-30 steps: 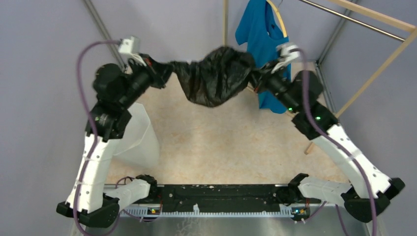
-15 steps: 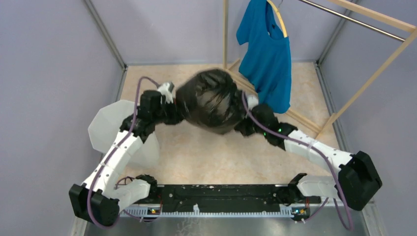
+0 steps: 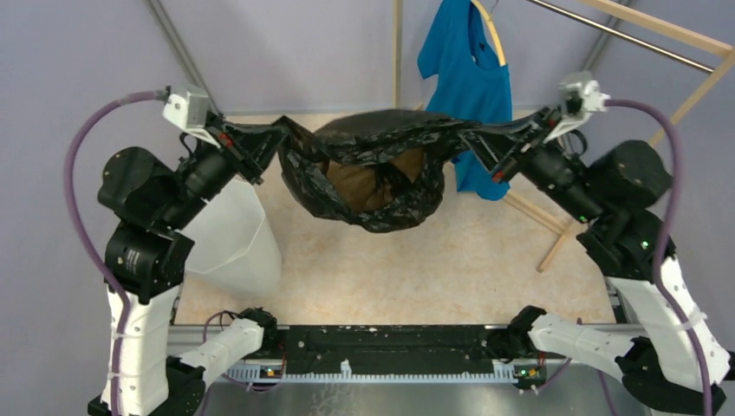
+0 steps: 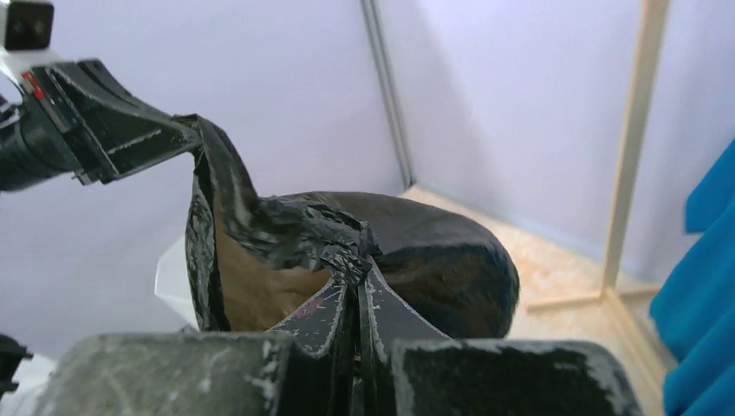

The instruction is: Put the trash bags into the trash bin

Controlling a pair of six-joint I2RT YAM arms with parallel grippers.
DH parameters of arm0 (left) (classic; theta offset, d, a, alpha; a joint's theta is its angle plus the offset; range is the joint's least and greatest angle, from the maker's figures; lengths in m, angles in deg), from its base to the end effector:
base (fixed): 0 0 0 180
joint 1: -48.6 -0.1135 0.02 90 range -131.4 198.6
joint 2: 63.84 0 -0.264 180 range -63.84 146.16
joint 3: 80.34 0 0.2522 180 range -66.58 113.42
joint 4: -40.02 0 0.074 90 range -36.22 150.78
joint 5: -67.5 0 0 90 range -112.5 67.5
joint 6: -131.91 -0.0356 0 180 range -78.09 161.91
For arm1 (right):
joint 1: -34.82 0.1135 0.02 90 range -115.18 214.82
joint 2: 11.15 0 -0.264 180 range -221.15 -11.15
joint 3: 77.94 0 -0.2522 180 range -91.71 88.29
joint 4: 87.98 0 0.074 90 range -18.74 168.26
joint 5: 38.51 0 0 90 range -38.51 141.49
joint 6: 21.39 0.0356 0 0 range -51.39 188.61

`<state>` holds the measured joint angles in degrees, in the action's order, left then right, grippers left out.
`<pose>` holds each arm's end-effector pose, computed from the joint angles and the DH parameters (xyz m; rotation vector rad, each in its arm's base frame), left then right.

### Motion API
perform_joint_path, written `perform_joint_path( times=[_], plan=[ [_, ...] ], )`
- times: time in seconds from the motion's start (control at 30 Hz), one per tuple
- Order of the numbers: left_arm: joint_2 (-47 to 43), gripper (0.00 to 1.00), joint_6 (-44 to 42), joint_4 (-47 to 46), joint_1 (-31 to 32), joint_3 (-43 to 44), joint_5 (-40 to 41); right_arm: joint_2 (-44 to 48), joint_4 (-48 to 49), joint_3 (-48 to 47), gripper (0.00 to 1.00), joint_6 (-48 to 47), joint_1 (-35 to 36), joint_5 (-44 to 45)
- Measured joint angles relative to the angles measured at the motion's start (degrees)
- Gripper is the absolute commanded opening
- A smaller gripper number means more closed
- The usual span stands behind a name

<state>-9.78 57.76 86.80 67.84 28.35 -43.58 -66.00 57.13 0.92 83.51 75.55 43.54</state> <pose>0.1065 -0.0507 0.5475 0.3537 1.4458 -0.7617 0.1100 0.1012 0.5333 -0.4375 1.3652 0.9022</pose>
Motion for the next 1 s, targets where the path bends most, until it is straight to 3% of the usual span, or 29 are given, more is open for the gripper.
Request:
perform_joint_path(
  times=[0.13,0.27,0.43,0.77,1.0],
  plan=[
    [-0.22,0.0,-0.79,-0.48,-0.02,1.53,4.61,2.84,0.79,0.57,0.0,-1.11,0.0,3.41],
    [-2.43,0.0,-1.07,0.76,0.0,-9.77,9.42,3.32,1.07,12.68,0.0,-1.4,0.0,7.13],
    [0.72,0.0,-3.54,10.75,-0.02,-17.64,19.45,-3.5,-9.88,22.49,0.0,-0.79,-2.95,10.6],
    [1.49,0.0,-7.69,12.85,-0.02,-13.55,22.43,-4.9,-16.11,9.42,0.0,1.44,-6.4,6.8],
    [0.15,0.0,-7.93,11.93,-0.02,-15.37,19.37,-5.05,-15.43,8.83,0.0,11.87,-6.82,2.69]
  ],
)
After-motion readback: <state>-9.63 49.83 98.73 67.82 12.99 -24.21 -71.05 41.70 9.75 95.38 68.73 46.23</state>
